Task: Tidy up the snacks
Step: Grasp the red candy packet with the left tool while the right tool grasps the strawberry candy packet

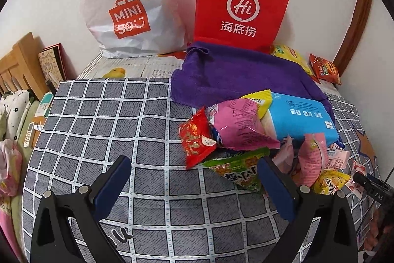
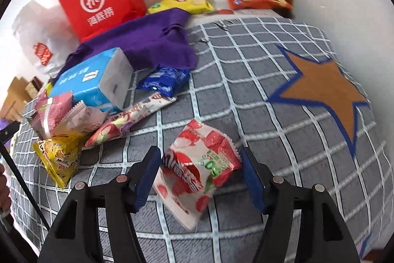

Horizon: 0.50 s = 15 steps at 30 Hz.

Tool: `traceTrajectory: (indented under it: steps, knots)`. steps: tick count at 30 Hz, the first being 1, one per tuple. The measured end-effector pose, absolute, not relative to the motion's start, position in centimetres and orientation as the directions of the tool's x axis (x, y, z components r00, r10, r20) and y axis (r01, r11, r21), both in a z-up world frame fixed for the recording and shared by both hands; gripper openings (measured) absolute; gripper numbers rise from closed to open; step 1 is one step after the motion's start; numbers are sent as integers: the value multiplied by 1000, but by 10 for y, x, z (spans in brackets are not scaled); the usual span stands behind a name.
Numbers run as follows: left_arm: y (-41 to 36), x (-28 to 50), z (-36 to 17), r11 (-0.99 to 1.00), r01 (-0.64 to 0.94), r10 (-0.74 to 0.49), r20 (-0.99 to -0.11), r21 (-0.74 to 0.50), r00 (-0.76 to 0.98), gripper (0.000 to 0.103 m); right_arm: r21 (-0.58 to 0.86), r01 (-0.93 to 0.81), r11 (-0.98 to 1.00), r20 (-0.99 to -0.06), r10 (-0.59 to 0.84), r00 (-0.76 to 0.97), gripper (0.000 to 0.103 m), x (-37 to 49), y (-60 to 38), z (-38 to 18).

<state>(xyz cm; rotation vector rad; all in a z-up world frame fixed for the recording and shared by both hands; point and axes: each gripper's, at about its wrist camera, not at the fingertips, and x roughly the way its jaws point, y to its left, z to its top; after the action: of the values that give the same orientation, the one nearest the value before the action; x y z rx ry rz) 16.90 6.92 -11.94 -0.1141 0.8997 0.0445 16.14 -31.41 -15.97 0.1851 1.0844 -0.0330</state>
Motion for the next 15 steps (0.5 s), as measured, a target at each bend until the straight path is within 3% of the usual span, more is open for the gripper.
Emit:
traceTrajectory:
  steps: [3, 6, 15]
  knots:
    - [71, 170, -121, 993, -81, -18, -785, -86, 619, 102, 74, 125, 989, -884, 7, 468, 79, 155, -311, -153]
    - [70, 173, -123, 992, -72, -34, -788, -99, 615, 102, 37, 137, 990, -886, -31, 462, 80, 147, -314, -144]
    - [76, 171, -122, 991, -64, -51, -787, -115, 614, 102, 243, 168, 955, -875, 141, 463, 80, 144, -311, -152]
